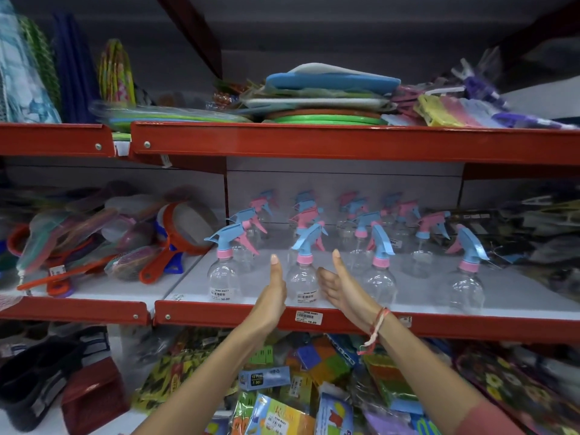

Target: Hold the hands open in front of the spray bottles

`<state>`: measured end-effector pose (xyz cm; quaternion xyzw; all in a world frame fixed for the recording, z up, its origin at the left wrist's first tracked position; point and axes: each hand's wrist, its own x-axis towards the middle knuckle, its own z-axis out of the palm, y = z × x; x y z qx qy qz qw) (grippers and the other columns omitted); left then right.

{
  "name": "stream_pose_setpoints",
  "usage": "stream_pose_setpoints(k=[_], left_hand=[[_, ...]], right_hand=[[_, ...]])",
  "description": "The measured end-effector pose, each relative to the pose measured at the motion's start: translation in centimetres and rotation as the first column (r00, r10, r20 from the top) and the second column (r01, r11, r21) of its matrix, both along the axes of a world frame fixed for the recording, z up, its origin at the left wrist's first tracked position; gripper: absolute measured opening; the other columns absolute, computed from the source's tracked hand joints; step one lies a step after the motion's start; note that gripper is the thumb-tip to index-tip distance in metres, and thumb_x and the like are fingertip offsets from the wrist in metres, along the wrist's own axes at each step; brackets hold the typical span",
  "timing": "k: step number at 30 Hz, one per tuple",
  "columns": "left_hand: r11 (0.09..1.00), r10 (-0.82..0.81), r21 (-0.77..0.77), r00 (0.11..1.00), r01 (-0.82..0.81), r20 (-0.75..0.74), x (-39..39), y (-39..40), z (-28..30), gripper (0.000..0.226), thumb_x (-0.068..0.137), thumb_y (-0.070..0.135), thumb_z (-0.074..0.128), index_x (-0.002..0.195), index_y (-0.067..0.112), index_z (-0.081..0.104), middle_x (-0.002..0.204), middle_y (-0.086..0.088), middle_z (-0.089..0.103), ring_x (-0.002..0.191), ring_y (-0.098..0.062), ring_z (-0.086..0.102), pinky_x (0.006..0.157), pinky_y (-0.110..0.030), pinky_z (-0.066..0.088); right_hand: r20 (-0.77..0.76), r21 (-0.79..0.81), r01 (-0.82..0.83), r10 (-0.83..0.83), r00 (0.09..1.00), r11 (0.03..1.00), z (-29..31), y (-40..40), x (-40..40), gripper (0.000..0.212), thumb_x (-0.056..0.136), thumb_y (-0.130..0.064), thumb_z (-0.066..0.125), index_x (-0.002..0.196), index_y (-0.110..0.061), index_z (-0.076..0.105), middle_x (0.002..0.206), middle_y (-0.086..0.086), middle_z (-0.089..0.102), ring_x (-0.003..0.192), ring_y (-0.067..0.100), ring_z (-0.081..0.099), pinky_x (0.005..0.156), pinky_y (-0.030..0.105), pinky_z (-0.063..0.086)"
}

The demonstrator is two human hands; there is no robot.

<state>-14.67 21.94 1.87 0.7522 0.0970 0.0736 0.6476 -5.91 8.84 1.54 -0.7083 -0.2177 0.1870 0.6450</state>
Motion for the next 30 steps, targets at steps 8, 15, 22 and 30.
stream_pose_setpoints(k=[8,15,22,30], left_hand=[[1.000,0.006,0.024,0.999,-0.007,0.040,1.1,0.9,0.2,0.133,0.045,0.095,0.002,0.144,0.011,0.030,0.152,-0.015,0.033,0.141,-0.024,0.032,0.120,-0.046,0.018],[0.998,-0.027,0.060,0.998,0.024,0.050,1.6,1.1,-0.1,0.127,0.046,0.097,0.001,0.138,0.018,0.040,0.143,-0.008,0.045,0.132,-0.022,0.042,0.116,-0.039,0.026],[0.997,-0.033,0.067,0.997,0.029,0.067,1.7,0.7,-0.3,0.108,0.063,0.083,-0.001,0.148,0.018,0.018,0.158,-0.008,0.020,0.145,-0.022,0.021,0.121,-0.042,0.013],[0.932,0.296,0.086,0.878,-0.351,0.375,1.2,-0.9,-1.6,0.074,0.086,0.066,0.016,0.120,0.015,0.058,0.128,-0.006,0.061,0.119,-0.019,0.054,0.105,-0.038,0.039]], right_hand=[[-0.027,0.041,0.056,-0.055,0.998,0.998,-0.9,-0.4,-1.9,0.087,0.087,-0.069,0.014,0.149,-0.007,0.019,0.159,0.008,0.018,0.145,0.018,0.024,0.120,0.034,0.019],[0.004,0.026,0.100,-0.100,0.995,0.995,-1.2,-0.3,-2.4,0.088,0.085,-0.070,0.015,0.149,-0.009,0.021,0.158,0.008,0.021,0.144,0.019,0.027,0.119,0.033,0.022],[0.036,0.008,0.109,-0.109,0.993,0.994,-1.5,-0.4,-2.4,0.086,0.087,-0.069,0.016,0.149,-0.010,0.021,0.158,0.007,0.023,0.143,0.018,0.028,0.119,0.033,0.023],[0.164,0.187,0.166,-0.197,0.967,0.968,-1.3,-4.0,-2.6,0.064,0.093,-0.057,0.028,0.129,-0.013,0.057,0.132,0.002,0.062,0.120,0.013,0.059,0.107,0.032,0.043]])
